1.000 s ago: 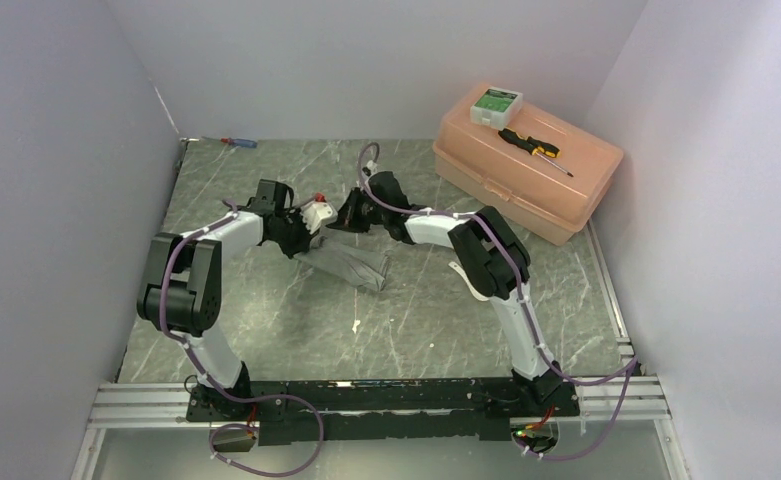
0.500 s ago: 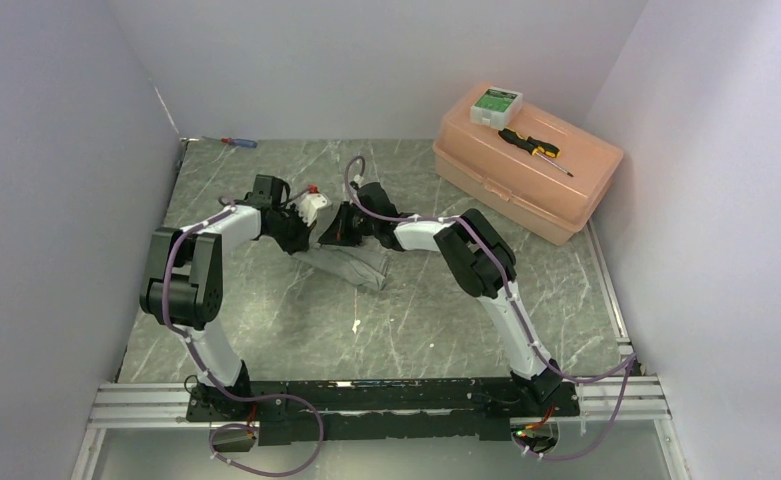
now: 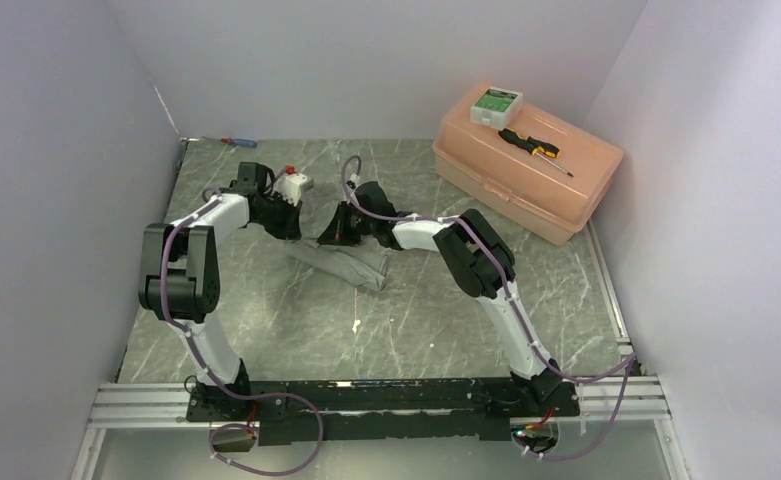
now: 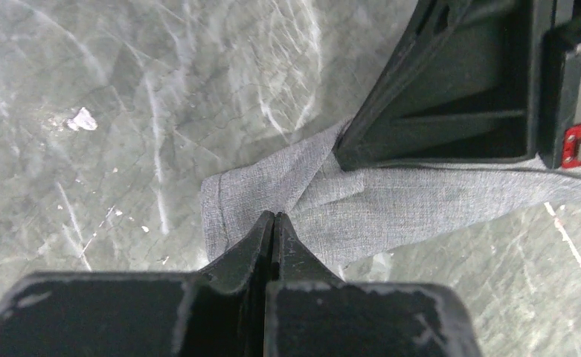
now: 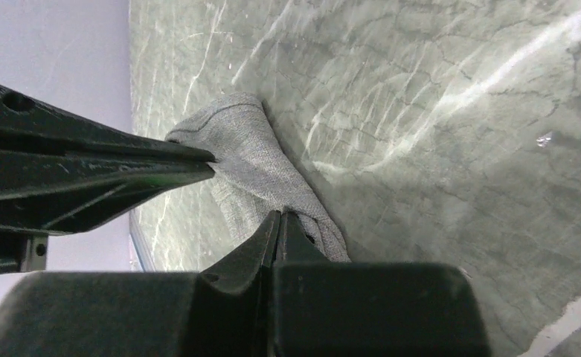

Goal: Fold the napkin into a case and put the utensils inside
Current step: Grasp the top corner of the smaller rectangle folded napkin from the folded napkin.

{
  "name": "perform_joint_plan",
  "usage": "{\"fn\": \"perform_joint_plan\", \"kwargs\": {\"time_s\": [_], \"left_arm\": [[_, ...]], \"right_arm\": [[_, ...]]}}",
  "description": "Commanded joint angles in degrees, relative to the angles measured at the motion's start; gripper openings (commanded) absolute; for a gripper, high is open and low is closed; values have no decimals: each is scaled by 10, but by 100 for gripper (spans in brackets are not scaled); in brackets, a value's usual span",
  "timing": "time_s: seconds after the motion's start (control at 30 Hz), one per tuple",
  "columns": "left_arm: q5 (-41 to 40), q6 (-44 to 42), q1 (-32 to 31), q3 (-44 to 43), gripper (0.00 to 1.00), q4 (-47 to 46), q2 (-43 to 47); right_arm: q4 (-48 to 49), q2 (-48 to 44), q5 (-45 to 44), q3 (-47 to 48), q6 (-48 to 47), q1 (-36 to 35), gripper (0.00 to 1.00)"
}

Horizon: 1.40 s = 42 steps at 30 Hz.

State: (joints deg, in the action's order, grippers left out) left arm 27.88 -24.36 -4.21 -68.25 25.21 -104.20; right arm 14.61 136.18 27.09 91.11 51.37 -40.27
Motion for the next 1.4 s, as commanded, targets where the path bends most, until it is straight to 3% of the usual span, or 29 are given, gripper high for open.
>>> {"fn": "perform_joint_plan", "kwargs": {"time_s": [0.0,0.37,0.63,0.83,1.1,1.37], "left_arm": [[34,47,12,-26,3,14,-6],[77,33,12,-16,3,22,-3],[99,25,14,-28,3,47,0],[121,-4,13,-31,3,62,1],[47,-130,6,19,3,57,-7],[36,-106,7,14,3,48,-4]], "right_arm": [[-17,8,-11,36,-24,-12,0],[0,9,-47,47,-16,-16,0],[-50,8,-146,64,-73,-18,0],[-49,6,-151,62,-85,-27,0],[74,-87,-119,-62,-80,-9,0],[130,-147,-97,-147,-100,-23,0]]}}
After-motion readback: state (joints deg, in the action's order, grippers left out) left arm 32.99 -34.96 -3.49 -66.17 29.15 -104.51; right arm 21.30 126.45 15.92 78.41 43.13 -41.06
